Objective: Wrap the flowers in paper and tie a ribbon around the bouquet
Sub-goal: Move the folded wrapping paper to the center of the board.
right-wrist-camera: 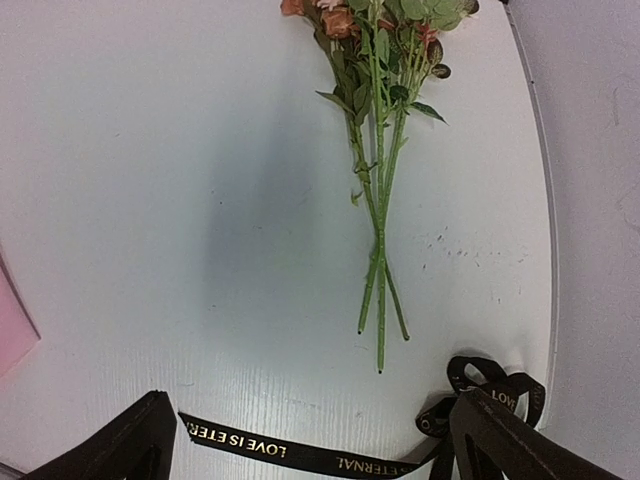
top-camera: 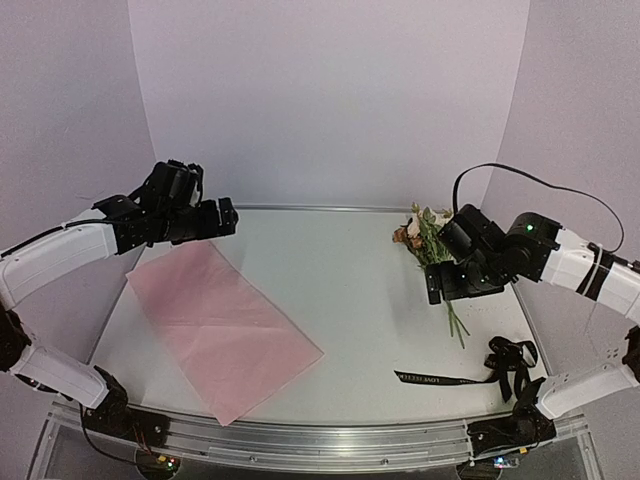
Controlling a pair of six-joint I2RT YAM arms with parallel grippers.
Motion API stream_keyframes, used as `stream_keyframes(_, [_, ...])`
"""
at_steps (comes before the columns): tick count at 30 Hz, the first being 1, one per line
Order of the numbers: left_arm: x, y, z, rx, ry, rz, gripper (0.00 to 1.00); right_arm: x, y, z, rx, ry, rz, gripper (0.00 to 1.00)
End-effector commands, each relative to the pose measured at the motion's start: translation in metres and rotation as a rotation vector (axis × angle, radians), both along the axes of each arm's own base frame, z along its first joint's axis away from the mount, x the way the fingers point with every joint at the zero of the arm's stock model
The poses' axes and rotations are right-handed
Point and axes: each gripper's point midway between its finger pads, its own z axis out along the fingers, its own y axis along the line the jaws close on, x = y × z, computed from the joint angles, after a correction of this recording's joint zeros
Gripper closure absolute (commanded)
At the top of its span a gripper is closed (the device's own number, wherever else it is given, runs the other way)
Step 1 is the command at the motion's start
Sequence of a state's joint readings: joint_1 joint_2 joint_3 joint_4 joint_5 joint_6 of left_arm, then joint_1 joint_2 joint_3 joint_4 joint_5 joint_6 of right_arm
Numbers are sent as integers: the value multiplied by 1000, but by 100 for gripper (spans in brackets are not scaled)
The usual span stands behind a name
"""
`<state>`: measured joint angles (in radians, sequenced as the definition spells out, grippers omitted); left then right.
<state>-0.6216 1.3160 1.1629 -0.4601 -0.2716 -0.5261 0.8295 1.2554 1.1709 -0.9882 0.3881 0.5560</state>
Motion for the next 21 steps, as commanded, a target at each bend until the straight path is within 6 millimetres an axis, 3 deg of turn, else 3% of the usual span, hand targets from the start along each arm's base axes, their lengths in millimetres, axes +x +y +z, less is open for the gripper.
stream_keyframes(1, [-3, 25, -1, 14, 12, 115, 0, 1, 8, 8, 39, 1, 21, 2])
stream_keyframes(4, [-4, 52, -15, 4, 54, 216, 0, -1, 12, 3, 46, 23, 41, 2])
stream_keyframes(10, [2, 103, -68, -96, 180, 358, 0, -3, 26, -8, 67, 75, 91, 2])
stream_keyframes(21, [34, 137, -142, -174, 296, 470, 0, -5, 47, -30, 98, 166, 129, 2])
